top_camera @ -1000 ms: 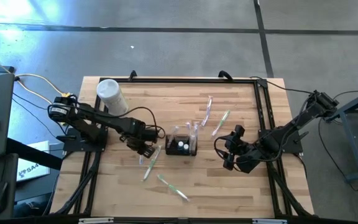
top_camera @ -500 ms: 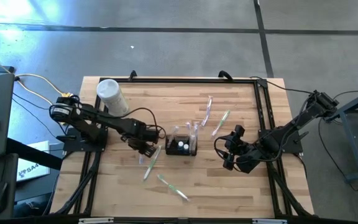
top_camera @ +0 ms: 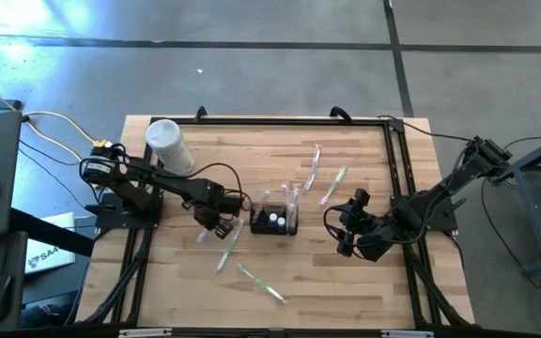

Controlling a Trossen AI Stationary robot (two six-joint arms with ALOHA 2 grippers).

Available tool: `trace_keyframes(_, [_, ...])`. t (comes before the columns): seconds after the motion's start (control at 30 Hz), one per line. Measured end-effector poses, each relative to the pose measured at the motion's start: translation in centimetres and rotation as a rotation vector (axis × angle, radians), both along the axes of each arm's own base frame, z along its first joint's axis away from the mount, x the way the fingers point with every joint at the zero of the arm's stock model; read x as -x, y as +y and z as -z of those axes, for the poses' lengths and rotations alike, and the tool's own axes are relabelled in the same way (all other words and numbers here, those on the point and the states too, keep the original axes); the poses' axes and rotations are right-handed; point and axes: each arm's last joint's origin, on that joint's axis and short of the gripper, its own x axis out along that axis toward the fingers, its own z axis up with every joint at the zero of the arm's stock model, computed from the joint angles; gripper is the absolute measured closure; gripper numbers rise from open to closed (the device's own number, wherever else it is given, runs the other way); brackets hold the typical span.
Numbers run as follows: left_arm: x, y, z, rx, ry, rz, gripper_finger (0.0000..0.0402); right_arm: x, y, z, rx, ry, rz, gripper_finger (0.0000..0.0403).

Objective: Pick & Place toothbrushing station
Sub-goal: Put the blue toothbrush into the black mesh

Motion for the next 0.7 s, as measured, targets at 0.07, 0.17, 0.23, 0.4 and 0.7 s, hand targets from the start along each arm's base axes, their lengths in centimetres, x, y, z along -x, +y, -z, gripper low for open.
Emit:
trace_keyframes(0.07, [0.5, 0.1, -0.4, -0.028, 0.017, -0.006, 0.0388, 0.0, 0.0, 0.0, -0.001, -0.002, 0.000, 0.0168])
trace_keyframes(0.17, [1.3, 0.3, -1.1, -0.073, 0.041, -0.027, 0.0383, 0.0, 0.0, 0.0, -0.002, -0.003, 0.000, 0.0168])
trace_keyframes(0.23, [1.7, 0.5, -1.6, -0.115, 0.055, -0.038, 0.0388, 0.0, 0.0, 0.0, -0.002, -0.005, 0.001, 0.0168])
trace_keyframes(0.4, [2.9, 0.5, -3.9, -0.200, 0.040, -0.023, 0.0395, 0.0, 0.0, 0.0, -0.003, -0.007, 0.001, 0.0168])
trace_keyframes(0.7, [2.1, -1.4, -12.2, -0.387, -0.260, 0.094, 0.0399, 0.0, 0.0, 0.0, -0.002, -0.008, 0.001, 0.0168])
